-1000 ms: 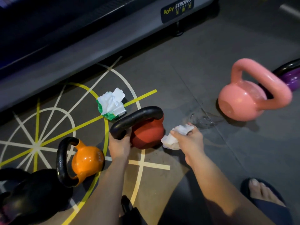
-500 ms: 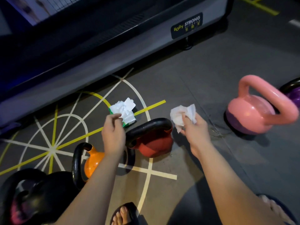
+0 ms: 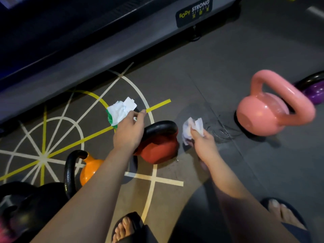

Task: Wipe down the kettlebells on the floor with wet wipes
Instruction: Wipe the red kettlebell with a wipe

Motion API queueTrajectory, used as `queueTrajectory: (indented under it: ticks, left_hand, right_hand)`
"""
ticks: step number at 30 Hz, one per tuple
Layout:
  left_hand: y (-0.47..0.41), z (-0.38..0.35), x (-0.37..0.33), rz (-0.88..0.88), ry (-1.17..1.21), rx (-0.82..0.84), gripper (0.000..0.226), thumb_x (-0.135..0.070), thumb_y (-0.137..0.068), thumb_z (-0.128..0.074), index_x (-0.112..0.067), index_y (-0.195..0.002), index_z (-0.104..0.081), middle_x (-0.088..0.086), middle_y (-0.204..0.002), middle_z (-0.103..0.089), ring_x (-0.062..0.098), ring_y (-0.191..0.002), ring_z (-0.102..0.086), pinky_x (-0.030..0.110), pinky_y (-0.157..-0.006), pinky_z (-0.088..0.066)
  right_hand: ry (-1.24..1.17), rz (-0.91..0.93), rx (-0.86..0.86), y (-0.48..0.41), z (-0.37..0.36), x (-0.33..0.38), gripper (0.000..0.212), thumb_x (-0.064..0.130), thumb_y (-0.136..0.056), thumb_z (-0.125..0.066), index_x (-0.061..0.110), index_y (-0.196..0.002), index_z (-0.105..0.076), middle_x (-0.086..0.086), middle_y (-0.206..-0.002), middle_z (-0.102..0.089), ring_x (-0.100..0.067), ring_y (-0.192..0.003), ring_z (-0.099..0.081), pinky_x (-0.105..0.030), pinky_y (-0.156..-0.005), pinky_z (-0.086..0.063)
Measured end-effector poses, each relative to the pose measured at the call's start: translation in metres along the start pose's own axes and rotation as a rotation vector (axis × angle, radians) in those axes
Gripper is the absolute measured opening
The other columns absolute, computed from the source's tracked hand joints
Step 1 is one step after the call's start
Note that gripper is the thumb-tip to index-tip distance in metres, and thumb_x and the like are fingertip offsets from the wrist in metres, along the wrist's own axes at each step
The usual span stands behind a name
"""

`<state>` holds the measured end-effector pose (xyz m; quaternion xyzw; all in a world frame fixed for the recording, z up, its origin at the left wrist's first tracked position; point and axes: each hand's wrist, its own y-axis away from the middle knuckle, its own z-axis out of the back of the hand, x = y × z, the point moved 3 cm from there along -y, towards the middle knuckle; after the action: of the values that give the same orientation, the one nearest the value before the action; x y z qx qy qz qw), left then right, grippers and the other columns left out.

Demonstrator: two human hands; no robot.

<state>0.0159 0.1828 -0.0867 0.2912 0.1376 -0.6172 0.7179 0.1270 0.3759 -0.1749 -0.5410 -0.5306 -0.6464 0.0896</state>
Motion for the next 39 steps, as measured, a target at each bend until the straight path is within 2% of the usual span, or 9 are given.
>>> queueTrajectory:
  ticks: [4, 9, 11, 14, 19, 22, 25, 33, 39]
  left_hand:
    - [0.003, -0.001, -0.007, -0.014, -0.165, 0.000, 0.050, -0.066, -0.097, -0.034, -0.026, -0.095, -0.063, 0.002, -0.097, -0.061, 0.029, -0.097, -0.050, 0.043, -0.088, -0.044]
    - [0.001, -0.002, -0.009, 0.007, -0.216, 0.030, 0.049, -0.063, -0.095, -0.032, -0.026, -0.092, -0.064, 0.004, -0.098, -0.063, 0.032, -0.099, -0.054, 0.045, -0.090, -0.045]
    - [0.002, -0.001, -0.010, 0.001, -0.228, 0.017, 0.047, -0.060, -0.095, -0.032, -0.025, -0.089, -0.063, 0.006, -0.097, -0.063, 0.033, -0.097, -0.053, 0.044, -0.088, -0.045]
    - [0.002, -0.001, -0.009, -0.001, -0.226, 0.010, 0.044, -0.057, -0.094, -0.033, -0.026, -0.091, -0.063, 0.004, -0.097, -0.062, 0.032, -0.096, -0.053, 0.043, -0.086, -0.043]
    - [0.001, -0.002, -0.010, -0.022, -0.244, 0.023, 0.040, -0.050, -0.097, -0.033, -0.024, -0.092, -0.064, 0.005, -0.096, -0.060, 0.031, -0.093, -0.051, 0.041, -0.080, -0.038]
    - [-0.001, -0.002, -0.010, -0.018, -0.239, 0.046, 0.037, -0.046, -0.097, -0.032, -0.022, -0.092, -0.061, 0.006, -0.099, -0.060, 0.032, -0.093, -0.049, 0.041, -0.078, -0.035]
    - [-0.001, -0.002, -0.011, -0.036, -0.223, 0.043, 0.034, -0.042, -0.098, -0.034, -0.023, -0.105, -0.063, 0.003, -0.102, -0.057, 0.028, -0.095, -0.046, 0.039, -0.081, -0.034]
    - [0.001, 0.000, -0.008, -0.126, -0.203, -0.035, 0.034, -0.041, -0.099, -0.036, -0.027, -0.119, -0.060, 0.003, -0.123, -0.060, 0.027, -0.118, -0.051, 0.040, -0.086, -0.037]
    - [0.000, 0.000, -0.007, -0.127, -0.223, -0.037, 0.031, -0.039, -0.099, -0.035, -0.022, -0.109, -0.059, 0.006, -0.116, -0.061, 0.029, -0.114, -0.051, 0.043, -0.087, -0.040]
  right_hand:
    - [-0.172, -0.075, 0.095, 0.006, -0.032, -0.011, 0.022, 0.018, -0.095, -0.060, 0.020, -0.073, -0.064, -0.003, -0.074, -0.057, -0.021, -0.080, -0.052, -0.036, -0.085, -0.044]
    - [-0.995, -0.260, 0.162, 0.020, -0.031, -0.034, 0.043, 0.024, -0.095, -0.037, 0.001, -0.116, -0.066, -0.015, -0.117, -0.069, -0.026, -0.110, -0.065, -0.036, -0.110, -0.041]
    - [-0.894, -0.237, 0.170, 0.019, -0.034, -0.035, 0.042, 0.019, -0.097, -0.043, -0.001, -0.127, -0.064, -0.014, -0.129, -0.066, -0.025, -0.123, -0.062, -0.038, -0.116, -0.040]
    - [-0.518, -0.124, 0.126, 0.015, -0.033, -0.034, 0.027, 0.006, -0.096, -0.064, 0.006, -0.123, -0.065, -0.011, -0.115, -0.074, -0.019, -0.108, -0.071, -0.031, -0.098, -0.054]
    - [-0.167, 0.105, 0.246, 0.013, -0.027, -0.025, 0.051, -0.013, -0.082, -0.075, 0.014, -0.123, -0.064, 0.001, -0.117, -0.075, -0.011, -0.113, -0.069, -0.026, -0.093, -0.056]
    - [0.018, 0.219, 0.236, 0.007, -0.036, -0.017, 0.036, -0.006, -0.080, -0.080, 0.020, -0.105, -0.072, 0.005, -0.100, -0.079, -0.006, -0.095, -0.070, -0.033, -0.089, -0.058]
    - [0.048, 0.211, 0.248, 0.001, -0.040, -0.019, 0.037, 0.002, -0.080, -0.083, 0.016, -0.113, -0.074, -0.007, -0.106, -0.078, -0.012, -0.090, -0.069, -0.032, -0.085, -0.057]
    - [0.233, 0.209, 0.123, -0.002, -0.044, -0.026, 0.035, 0.030, -0.082, -0.085, 0.046, -0.112, -0.072, -0.008, -0.120, -0.058, -0.007, -0.107, -0.059, -0.029, -0.100, -0.050]
    - [0.146, 0.145, 0.323, 0.000, -0.030, -0.019, 0.028, 0.013, -0.086, -0.079, 0.001, -0.110, -0.069, -0.005, -0.098, -0.076, -0.016, -0.090, -0.068, -0.031, -0.083, -0.053]
